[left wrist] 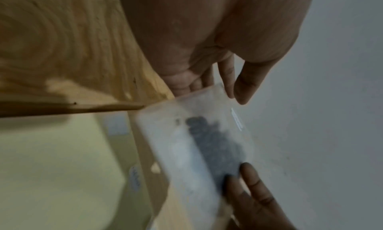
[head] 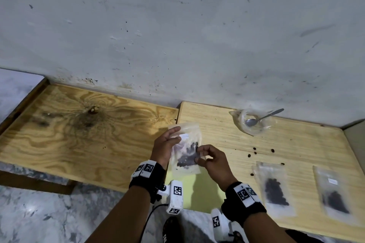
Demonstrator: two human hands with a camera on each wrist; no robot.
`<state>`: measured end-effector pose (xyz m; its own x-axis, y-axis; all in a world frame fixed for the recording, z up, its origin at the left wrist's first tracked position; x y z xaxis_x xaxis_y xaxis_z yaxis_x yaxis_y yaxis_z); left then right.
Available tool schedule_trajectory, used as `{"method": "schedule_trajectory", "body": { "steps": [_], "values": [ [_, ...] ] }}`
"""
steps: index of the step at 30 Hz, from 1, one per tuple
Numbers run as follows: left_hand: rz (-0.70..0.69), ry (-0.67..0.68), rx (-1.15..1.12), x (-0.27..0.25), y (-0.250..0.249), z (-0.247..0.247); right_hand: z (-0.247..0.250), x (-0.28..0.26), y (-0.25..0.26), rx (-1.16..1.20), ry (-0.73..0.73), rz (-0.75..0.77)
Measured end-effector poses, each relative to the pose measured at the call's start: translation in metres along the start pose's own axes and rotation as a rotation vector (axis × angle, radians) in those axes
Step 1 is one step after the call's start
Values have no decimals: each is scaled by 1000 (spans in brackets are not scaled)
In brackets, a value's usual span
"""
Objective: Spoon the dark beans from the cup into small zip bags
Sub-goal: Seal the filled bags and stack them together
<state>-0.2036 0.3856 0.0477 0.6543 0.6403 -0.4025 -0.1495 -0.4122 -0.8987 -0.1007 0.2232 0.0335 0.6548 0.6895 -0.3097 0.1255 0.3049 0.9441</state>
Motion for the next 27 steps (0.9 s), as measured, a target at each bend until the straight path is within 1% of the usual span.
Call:
{"method": "schedule_trajectory", "body": {
  "steps": [3,7,10,12,15,17,19,21,22,25,27],
  "values": [
    [12,31,130,-3,15,-26,38,-5,-4,56,-111,-20],
    [-14,83,348,-12,32,-70,86,-13,-17,28,-150,-76],
    [6,129,420,-12,47,-112,129,-26,-33,-35,-163,-136],
    [84,197,435,-13,63,-151,166,-38,-46,-93,-191,-173],
    [241,331,417,-21,95,-221,233,-62,-63,-198,-261,-257],
    [301,424,449,-29,117,-274,283,-81,-77,-243,-312,-310],
    [329,474,434,-40,136,-326,327,-99,-91,-248,-359,-347],
    [362,477,401,-45,153,-363,358,-111,-101,-284,-385,-396],
    [364,493,413,-50,165,-392,383,-122,-107,-323,-415,-430],
    [326,543,487,-58,185,-446,427,-138,-119,-400,-486,-463],
    [325,550,514,-64,196,-475,450,-148,-130,-406,-526,-480]
  ]
}}
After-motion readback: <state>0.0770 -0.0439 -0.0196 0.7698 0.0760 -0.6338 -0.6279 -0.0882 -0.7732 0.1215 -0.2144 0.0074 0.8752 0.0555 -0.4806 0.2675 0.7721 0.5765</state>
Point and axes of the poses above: each hand's wrist, its own x-axis towards the middle knuckle, its own z-axis out of the back of the hand, y = z × x, the point moved 6 cm from there along x, towards the middle knuckle, and after that the axes turned 4 degrees about y, right-handed, at the moved point
